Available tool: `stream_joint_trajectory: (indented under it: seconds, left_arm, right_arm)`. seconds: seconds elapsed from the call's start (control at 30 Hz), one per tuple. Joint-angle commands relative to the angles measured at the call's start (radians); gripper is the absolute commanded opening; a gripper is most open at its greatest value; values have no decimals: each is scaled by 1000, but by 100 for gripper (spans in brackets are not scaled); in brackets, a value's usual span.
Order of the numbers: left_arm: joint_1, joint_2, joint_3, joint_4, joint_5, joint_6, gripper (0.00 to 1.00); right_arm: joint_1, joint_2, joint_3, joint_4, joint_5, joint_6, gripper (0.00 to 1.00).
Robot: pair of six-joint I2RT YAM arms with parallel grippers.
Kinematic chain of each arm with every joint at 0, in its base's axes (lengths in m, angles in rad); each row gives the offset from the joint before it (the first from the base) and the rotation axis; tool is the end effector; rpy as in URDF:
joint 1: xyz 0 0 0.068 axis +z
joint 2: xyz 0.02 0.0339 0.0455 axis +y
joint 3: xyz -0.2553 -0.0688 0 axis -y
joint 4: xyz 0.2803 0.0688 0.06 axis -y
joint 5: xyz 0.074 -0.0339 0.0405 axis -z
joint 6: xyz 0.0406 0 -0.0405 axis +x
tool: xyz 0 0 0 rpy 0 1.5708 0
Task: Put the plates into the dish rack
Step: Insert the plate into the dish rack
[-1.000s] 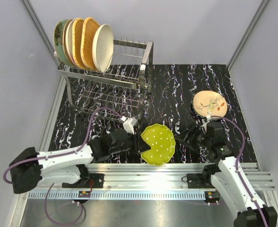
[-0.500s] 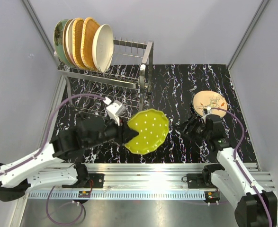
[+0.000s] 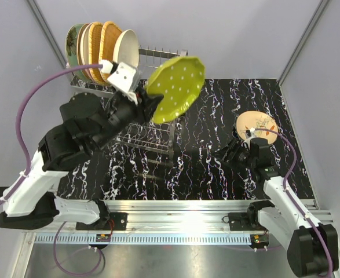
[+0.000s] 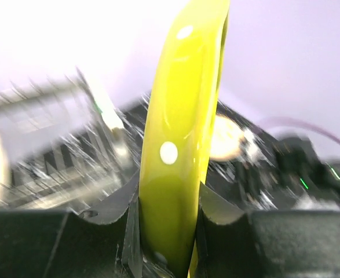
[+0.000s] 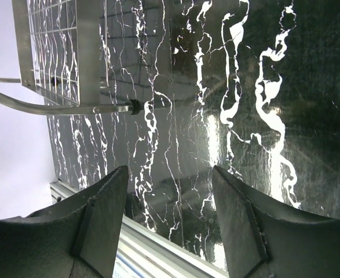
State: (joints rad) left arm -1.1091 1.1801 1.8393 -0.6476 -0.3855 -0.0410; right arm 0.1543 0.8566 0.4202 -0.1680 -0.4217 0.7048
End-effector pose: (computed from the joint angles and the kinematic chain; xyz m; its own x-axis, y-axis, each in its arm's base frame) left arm 0.1113 -0.1895 0.5700 -0.0220 -0.0411 -0.9989 0.6618 0.7483 -0.0453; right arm 0.2183 0.0508 0.1792 -0.7342 0.4840 -0.4761 0.0035 0.7039 0.7103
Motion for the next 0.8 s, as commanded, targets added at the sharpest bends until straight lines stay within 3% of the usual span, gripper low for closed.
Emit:
stream_joint_trajectory:
  seconds: [0.0, 0.13, 0.23, 0.5, 0.77]
  left_arm:
    - [52, 68, 167, 192, -113, 177, 0]
    - [282, 130, 251, 203, 11, 132, 0]
    - [385, 167, 297, 218, 57, 128, 0]
    - [488, 239, 310, 273, 60, 236, 0]
    - [523, 295, 298, 299, -3, 329, 0]
  right_arm:
    - [4, 35, -9, 81, -32, -48, 67]
    - [2, 97, -27, 133, -78, -56, 67]
    - [1, 143, -41, 159, -91, -67, 67]
    - [2, 219, -41, 236, -152, -62, 67]
    - [2, 255, -47, 272, -169, -50, 67]
